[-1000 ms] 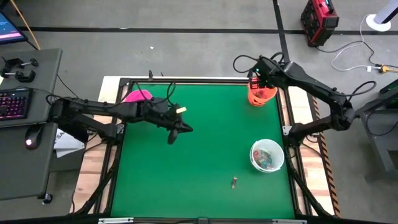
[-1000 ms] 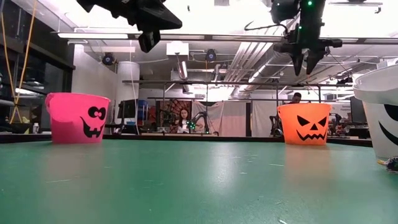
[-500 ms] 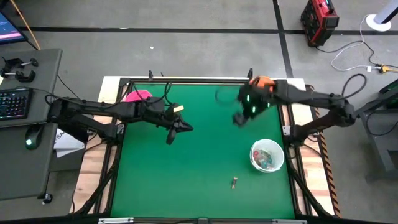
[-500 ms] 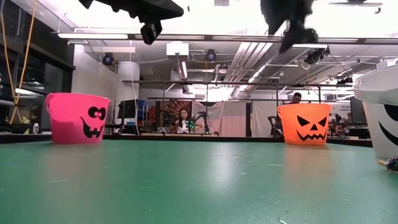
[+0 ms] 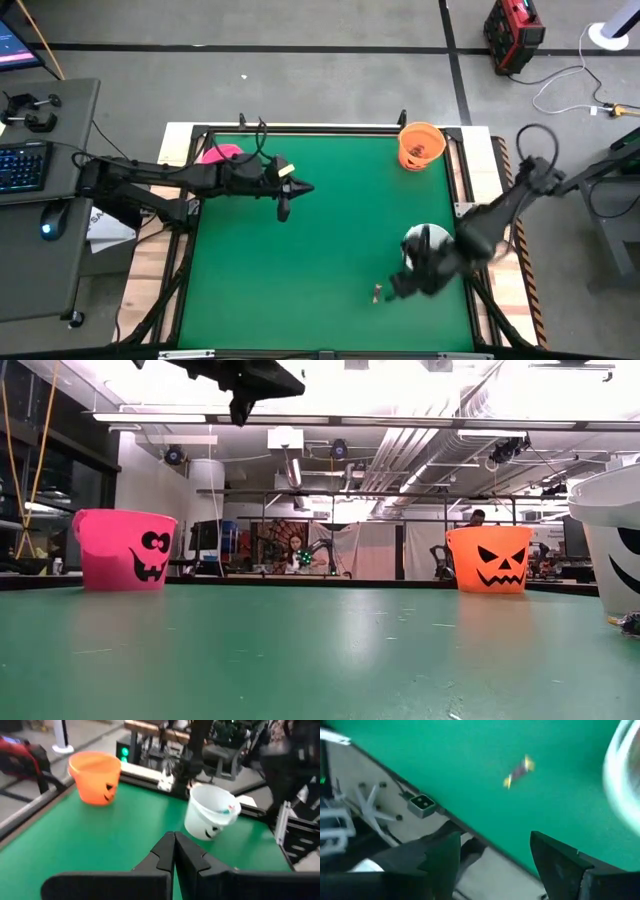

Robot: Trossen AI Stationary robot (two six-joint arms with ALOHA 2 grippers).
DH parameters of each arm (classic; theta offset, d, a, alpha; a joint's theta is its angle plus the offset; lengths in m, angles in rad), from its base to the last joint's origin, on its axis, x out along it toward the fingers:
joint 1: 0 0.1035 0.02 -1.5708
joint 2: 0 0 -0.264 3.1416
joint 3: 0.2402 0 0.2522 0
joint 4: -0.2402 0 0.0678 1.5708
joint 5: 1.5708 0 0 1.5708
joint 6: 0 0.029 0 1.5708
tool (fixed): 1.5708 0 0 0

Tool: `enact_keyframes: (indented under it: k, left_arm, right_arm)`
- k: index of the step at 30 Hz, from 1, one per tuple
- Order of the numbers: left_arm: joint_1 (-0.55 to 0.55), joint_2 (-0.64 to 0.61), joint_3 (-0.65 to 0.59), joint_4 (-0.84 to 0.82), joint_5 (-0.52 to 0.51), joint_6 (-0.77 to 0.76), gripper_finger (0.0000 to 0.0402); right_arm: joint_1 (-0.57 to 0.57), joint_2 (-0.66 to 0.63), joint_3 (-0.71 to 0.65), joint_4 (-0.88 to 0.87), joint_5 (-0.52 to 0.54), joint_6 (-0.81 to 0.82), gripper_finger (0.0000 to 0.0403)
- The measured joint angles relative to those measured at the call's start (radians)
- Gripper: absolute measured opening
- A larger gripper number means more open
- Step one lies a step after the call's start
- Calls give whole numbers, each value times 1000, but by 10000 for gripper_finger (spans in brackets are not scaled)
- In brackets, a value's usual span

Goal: Sort candy by brand, put in halloween buckets
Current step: Put the violet candy into the orange bucket

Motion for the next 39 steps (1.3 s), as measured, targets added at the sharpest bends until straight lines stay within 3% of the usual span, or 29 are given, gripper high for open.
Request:
enact_keyframes:
  k: [4, 8, 10, 16, 19, 25, 33, 39]
  left_arm:
    - [10, 0, 0, 46, -12, 47, 0]
    - [35, 0, 0, 75, -10, 83, 0]
    - [49, 0, 0, 78, -10, 97, 0]
    - [88, 0, 0, 75, -1, 104, 0]
    - [104, 0, 0, 73, 43, 104, 0]
    - [125, 0, 0, 71, 106, 104, 0]
    - [126, 0, 0, 65, 106, 151, 0]
    - [126, 0, 0, 52, 106, 174, 0]
  right_arm:
    - [73, 138, 0, 176, -19, 200, 232]
    - [68, 303, 29, 353, -63, 235, 232]
    - [54, 380, 76, 298, -66, 235, 232]
    - [8, 566, 237, -85, -66, 296, 232]
    - [-13, 630, 280, -128, -67, 305, 232]
    - [-59, 707, 271, -57, -69, 333, 232]
    - [-107, 716, 243, -75, -43, 411, 228]
    - [-120, 715, 232, -53, -75, 367, 181]
